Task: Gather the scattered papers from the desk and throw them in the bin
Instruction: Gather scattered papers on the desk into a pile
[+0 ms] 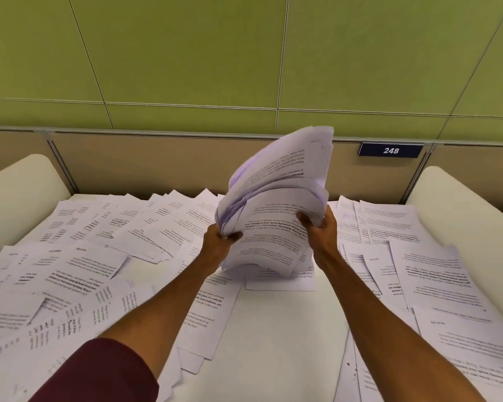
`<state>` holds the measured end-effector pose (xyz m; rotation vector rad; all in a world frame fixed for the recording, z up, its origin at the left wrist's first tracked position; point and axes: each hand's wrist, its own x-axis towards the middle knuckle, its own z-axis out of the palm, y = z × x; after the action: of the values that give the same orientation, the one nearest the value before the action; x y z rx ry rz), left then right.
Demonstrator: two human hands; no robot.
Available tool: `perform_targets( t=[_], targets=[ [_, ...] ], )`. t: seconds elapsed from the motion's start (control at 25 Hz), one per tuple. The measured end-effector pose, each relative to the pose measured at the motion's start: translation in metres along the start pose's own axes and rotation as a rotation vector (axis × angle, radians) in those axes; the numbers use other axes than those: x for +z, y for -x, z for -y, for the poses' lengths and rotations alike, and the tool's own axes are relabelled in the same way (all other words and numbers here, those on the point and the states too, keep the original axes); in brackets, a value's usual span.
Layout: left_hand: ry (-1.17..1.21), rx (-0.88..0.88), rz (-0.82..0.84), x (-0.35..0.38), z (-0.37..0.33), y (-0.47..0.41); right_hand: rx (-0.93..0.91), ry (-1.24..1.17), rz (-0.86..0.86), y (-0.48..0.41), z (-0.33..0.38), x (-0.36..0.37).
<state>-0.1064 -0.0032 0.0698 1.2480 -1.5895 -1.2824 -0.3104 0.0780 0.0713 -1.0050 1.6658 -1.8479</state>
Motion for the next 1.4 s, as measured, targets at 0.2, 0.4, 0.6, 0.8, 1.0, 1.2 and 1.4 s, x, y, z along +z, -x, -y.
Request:
perform_targets(
  t=[0.2,0.4,0.6,0.8,1.0,1.2,1.4],
  targets=[
    [0.138,0.028,0.075,-0.008,0.004,-0.001,0.067,-0.038,0.077,-0.007,-0.003,-0.006],
    [0.159,0.155,-0.034,-0.006,-0.023,-0.007,-0.001,-0.085,-0.017,-0.014,0.007,-0.002],
    [0.094,0.396,-0.271,-0.001,-0.059,-0.019,-0.127,-0.123,-0.077,-0.025,0.04,0.014],
    [0.028,0.417,-0.266,-0.002,-0.067,-0.025,-0.116,-0.124,-0.088,-0.03,0.036,0.016],
    [0.058,-0.011,-0.195,0.0,-0.024,-0.027,-0.082,0.137,0.033,-0.014,-0.007,0.004],
    [0.083,-0.01,-0.188,0.006,-0.008,-0.019,-0.086,0.179,0.051,-0.009,-0.001,0.006],
    [0.22,0.159,-0.094,0.0,-0.027,-0.012,-0.048,0.005,0.011,-0.019,0.006,-0.001]
  ],
)
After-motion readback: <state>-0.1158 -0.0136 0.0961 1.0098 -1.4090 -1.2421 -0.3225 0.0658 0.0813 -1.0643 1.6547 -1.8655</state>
